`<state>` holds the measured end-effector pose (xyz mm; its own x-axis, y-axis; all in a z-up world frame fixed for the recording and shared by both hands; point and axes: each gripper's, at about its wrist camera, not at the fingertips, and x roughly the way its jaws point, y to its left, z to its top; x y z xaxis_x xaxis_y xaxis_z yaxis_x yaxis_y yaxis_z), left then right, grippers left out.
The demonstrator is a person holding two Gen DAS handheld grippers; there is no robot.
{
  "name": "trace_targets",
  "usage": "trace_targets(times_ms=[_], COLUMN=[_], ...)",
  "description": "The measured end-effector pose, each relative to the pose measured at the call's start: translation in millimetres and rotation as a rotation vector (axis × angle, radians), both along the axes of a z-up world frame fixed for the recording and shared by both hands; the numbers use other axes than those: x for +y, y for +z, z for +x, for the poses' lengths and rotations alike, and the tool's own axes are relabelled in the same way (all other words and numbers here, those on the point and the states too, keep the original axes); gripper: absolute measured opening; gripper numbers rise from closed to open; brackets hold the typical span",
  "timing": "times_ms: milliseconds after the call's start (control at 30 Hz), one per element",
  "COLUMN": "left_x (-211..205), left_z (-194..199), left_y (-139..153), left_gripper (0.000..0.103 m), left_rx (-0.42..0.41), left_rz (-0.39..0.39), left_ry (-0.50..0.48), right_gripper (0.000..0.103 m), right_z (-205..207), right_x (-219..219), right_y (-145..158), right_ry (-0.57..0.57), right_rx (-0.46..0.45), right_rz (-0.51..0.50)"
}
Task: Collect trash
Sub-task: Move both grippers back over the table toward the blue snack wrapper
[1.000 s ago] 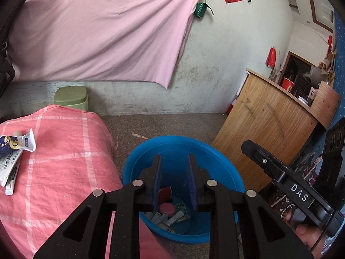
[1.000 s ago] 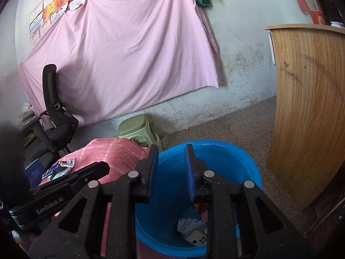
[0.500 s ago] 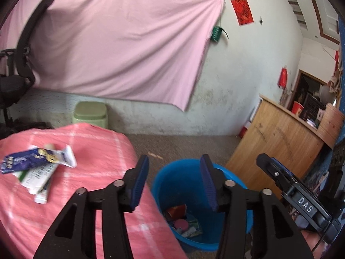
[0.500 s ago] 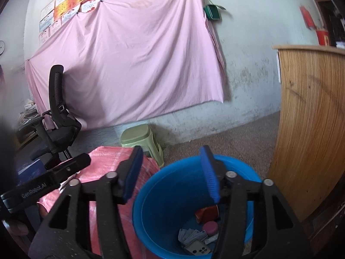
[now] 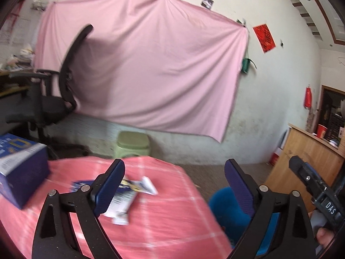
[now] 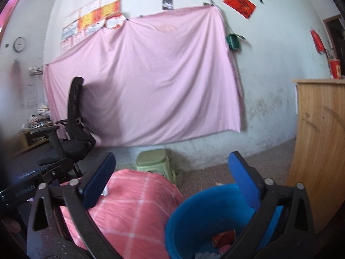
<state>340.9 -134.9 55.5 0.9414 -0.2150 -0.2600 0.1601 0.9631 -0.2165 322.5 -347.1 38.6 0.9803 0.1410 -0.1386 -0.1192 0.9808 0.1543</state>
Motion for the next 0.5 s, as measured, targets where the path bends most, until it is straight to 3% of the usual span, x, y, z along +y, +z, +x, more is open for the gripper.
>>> trace_targets(times_ms=[100, 500], left_x=[19.5, 95.8], left_z=[-9.6, -26.0], left_y=[-2.0, -32.9], left_gripper=[0.099, 0.1], left_rx=[-0.02, 0.021], left_rz=[0.018, 0.066], left_ry=[0.041, 0.152], right_gripper=[0.103, 0.103], right_z=[-0.9, 14.9], right_x=[20.0, 93.1], right_y=[3.2, -6.6], right_ry=[0.036, 0.149], right_rx=[-0.035, -0.016], right_rz=[-0.018, -0.091])
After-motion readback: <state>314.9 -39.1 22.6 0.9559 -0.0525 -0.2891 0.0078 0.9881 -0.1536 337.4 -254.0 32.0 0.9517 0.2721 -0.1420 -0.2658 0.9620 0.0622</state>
